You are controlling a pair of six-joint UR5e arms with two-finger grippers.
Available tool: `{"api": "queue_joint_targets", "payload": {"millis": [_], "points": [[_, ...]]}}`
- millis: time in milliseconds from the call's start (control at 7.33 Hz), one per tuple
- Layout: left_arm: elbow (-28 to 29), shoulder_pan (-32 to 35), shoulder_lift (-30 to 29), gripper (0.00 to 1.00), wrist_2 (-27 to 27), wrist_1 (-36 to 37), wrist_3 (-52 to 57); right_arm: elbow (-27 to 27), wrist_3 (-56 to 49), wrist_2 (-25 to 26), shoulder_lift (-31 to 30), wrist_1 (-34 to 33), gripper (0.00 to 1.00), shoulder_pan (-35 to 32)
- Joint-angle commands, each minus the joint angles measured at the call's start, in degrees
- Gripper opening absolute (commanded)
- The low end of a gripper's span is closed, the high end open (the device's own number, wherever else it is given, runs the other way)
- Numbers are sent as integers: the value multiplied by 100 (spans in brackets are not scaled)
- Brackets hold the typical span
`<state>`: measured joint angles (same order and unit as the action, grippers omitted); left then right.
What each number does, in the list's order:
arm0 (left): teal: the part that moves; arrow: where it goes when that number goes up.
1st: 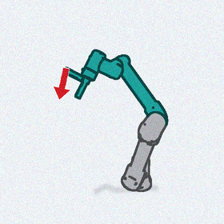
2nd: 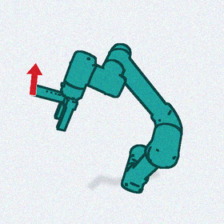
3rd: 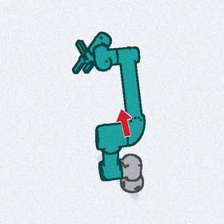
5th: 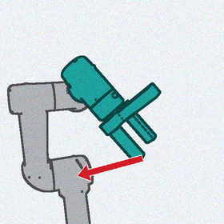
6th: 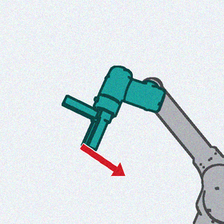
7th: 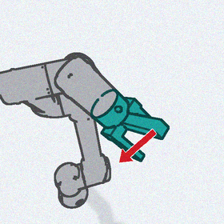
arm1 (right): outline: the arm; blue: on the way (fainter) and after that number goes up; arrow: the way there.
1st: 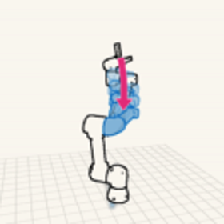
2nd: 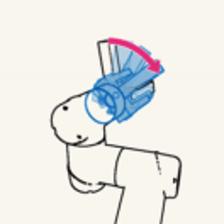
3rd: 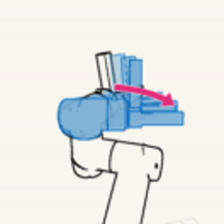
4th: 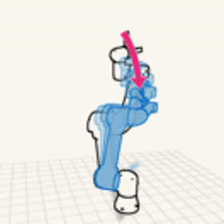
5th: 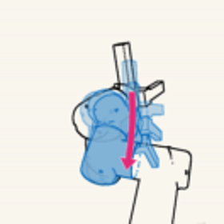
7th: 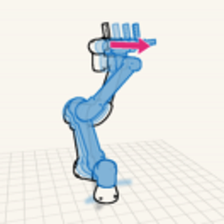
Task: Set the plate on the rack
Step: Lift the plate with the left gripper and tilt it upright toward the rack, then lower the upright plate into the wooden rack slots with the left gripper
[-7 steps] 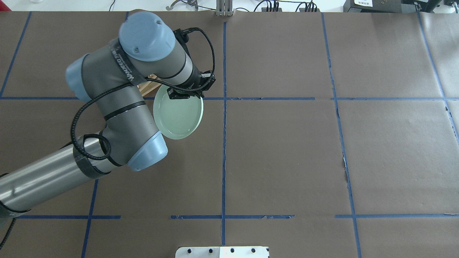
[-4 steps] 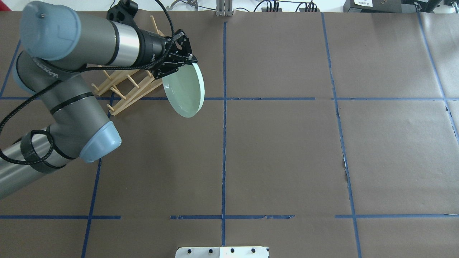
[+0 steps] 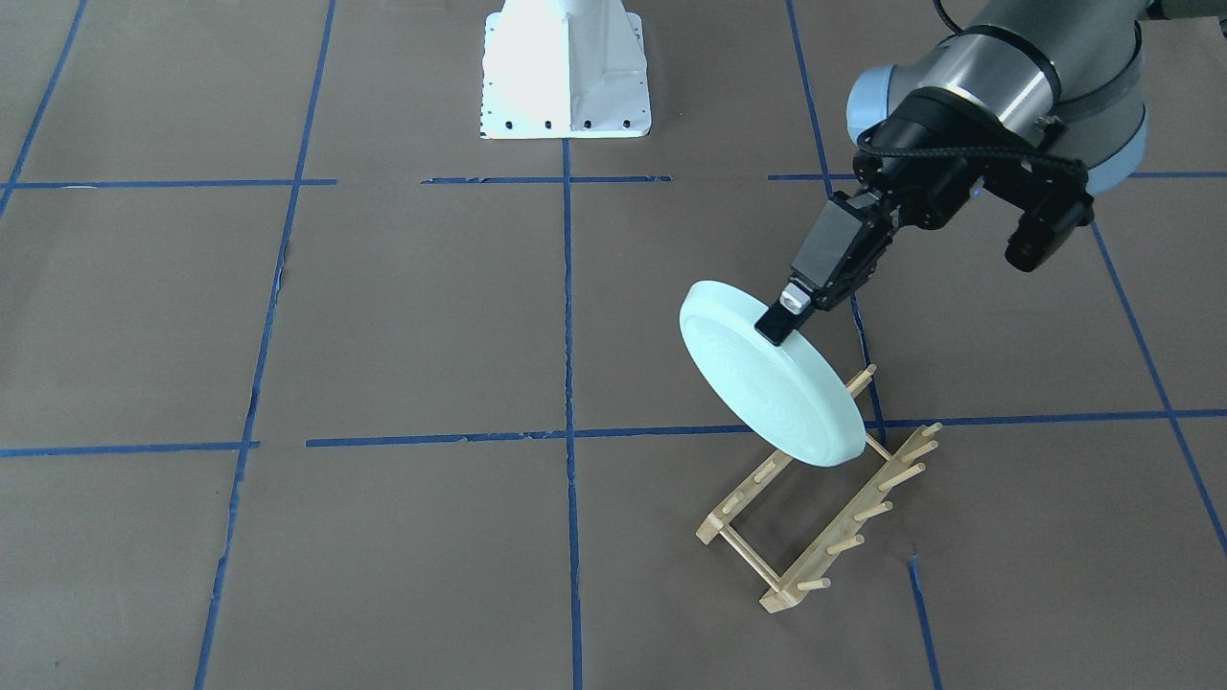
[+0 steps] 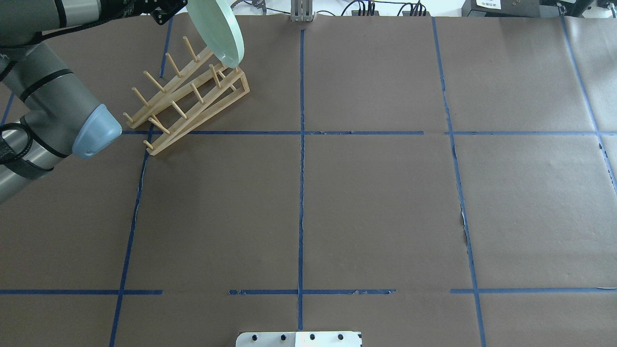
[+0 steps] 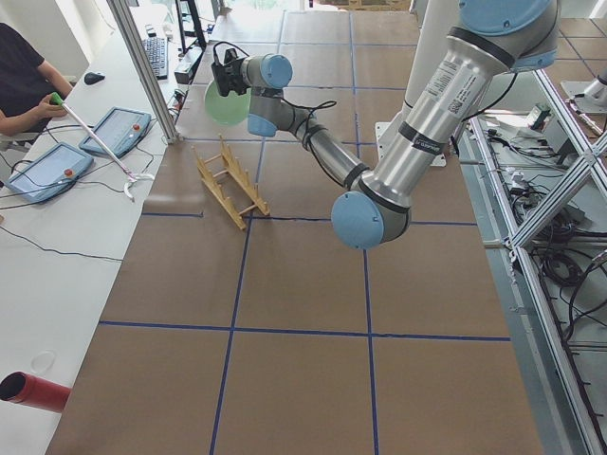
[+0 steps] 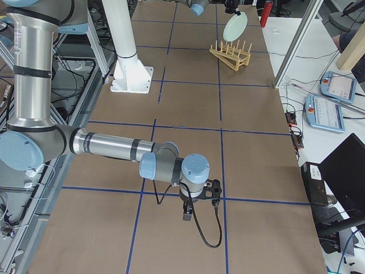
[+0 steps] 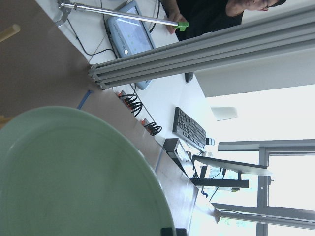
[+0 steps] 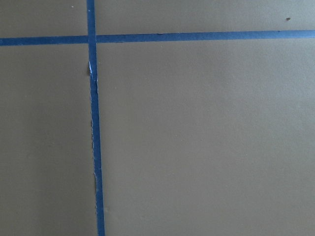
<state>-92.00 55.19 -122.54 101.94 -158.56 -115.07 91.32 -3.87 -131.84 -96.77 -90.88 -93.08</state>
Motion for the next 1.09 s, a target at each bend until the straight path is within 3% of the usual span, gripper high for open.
{"api": "queue_joint_targets", "payload": {"millis": [0,273,955], "points": [[935,10,-16,0,-787,-1190,-209,0,0,0,0,0,100,0],[1464,-8,-51,0,-772,-1256,-95,0,0,0,0,0,100,0],[1598,-105,-34,0,-352,-1221,98,0,0,0,0,0,100,0]]}}
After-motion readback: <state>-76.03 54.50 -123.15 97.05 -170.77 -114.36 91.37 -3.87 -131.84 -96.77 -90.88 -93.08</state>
